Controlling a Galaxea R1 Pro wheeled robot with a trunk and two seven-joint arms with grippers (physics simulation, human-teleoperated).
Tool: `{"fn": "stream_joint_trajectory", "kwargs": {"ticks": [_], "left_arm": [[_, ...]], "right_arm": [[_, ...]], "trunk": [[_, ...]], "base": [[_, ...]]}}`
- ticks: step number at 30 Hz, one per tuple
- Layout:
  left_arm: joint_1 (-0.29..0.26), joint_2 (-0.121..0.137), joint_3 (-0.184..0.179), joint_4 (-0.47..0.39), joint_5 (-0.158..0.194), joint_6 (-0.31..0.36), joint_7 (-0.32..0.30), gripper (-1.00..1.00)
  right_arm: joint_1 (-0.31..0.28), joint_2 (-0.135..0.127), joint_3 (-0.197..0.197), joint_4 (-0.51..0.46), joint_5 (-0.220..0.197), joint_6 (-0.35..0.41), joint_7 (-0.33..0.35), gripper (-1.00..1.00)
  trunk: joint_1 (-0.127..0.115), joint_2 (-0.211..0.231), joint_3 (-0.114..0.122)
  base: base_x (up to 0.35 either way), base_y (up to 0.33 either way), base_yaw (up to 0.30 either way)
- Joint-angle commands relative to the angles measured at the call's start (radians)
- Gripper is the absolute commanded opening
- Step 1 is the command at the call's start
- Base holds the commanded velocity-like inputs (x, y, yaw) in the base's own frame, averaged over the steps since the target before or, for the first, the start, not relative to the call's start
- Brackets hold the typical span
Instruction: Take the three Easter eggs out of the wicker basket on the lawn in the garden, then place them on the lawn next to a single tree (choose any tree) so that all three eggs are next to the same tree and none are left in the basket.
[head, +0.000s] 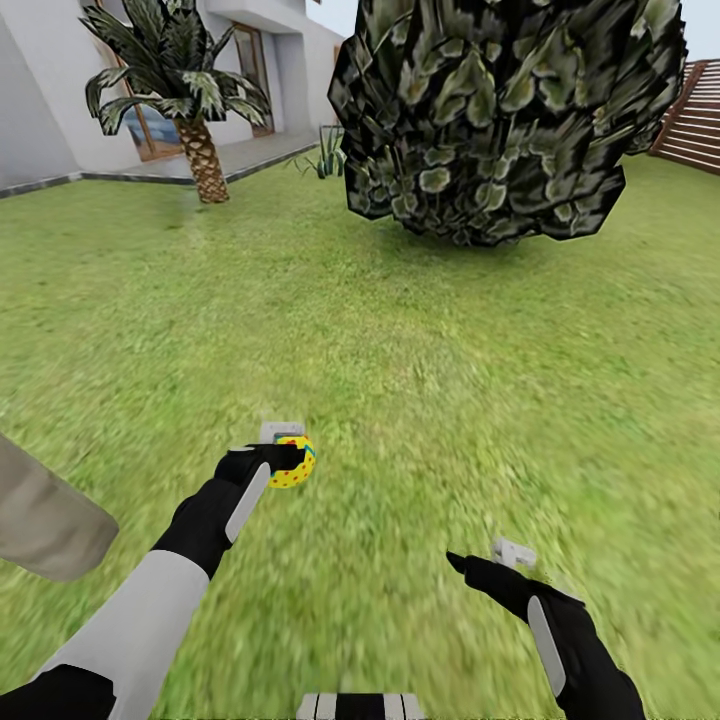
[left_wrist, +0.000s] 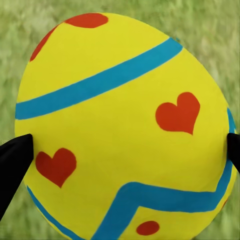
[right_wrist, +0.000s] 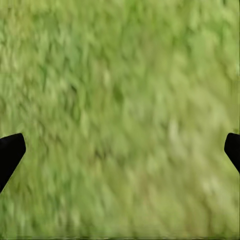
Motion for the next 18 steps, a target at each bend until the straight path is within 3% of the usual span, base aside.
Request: {"fn": "stream_joint_trajectory", "kwargs": {"ticks": [1,18], "left_arm": [[-0.001,0.000,-0.002,-0.001,0.010,0.003,0.009,-1.00],[-0.001,0.000,-0.003,-0.013,0.010,0.003,0.009,-1.00]], "right_arm": [[0.002,0.001,-0.007,-0.002,-0.007,0.008,0.011,1.00],[0.006,0.001,-0.012,-0.001,-0.005,0.008,0.024,1.00]], "trunk": [[0.000,-0.001,-0.005],[0.008,-0.005,-0.071]], "base": [[0.000,0.000,0.000],[0.000,0.000,0.000]]}}
